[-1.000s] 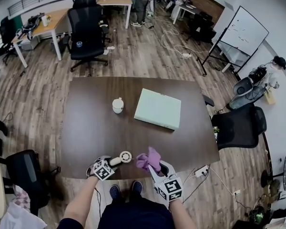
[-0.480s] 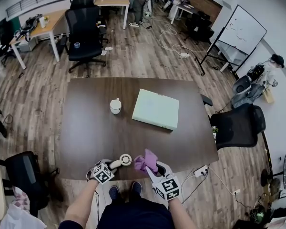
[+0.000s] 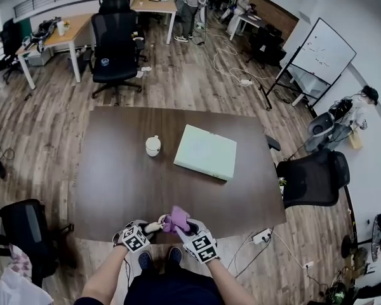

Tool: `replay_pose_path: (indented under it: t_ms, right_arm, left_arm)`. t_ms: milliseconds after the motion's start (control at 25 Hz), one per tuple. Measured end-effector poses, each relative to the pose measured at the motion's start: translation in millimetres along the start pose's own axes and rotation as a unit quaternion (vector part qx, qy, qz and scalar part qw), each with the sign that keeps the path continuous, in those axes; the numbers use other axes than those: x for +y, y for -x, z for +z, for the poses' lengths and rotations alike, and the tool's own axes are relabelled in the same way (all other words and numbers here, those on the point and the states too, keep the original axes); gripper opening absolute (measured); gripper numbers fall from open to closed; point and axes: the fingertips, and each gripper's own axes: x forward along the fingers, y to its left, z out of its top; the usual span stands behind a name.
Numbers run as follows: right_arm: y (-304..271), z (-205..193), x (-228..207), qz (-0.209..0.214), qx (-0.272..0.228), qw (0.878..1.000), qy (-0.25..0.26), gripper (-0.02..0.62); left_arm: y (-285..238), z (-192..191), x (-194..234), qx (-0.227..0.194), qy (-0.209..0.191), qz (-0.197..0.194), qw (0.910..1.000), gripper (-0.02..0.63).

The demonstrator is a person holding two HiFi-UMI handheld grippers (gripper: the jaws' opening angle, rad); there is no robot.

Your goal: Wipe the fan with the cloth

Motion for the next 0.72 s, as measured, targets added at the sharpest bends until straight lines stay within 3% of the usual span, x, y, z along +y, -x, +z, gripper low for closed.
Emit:
replay_pose_path:
  t_ms: [440,560,720]
  right_arm:
    - [-71.1,-44.7,9.7,0.028,0.090,0.995,0.010,0.133]
    - [-81.5,-64.1,11.5,0.038,0.119,0.992,0.017,0.167]
    - [-87.4,-71.2,11.2,0.038,0.119,0.992,0.025,0.220]
  left_arm:
    - [-1.2,2.0,1.6,-0.014,0.004,-0.002,0.9999,0.172]
    - [-1.1,1.1,1.6,-0.017,0.005,-0.003,0.9998,0.172]
    - [-1.4,-1.2,3.2,-0.016,0.007,-0.007,0.9998,0.172]
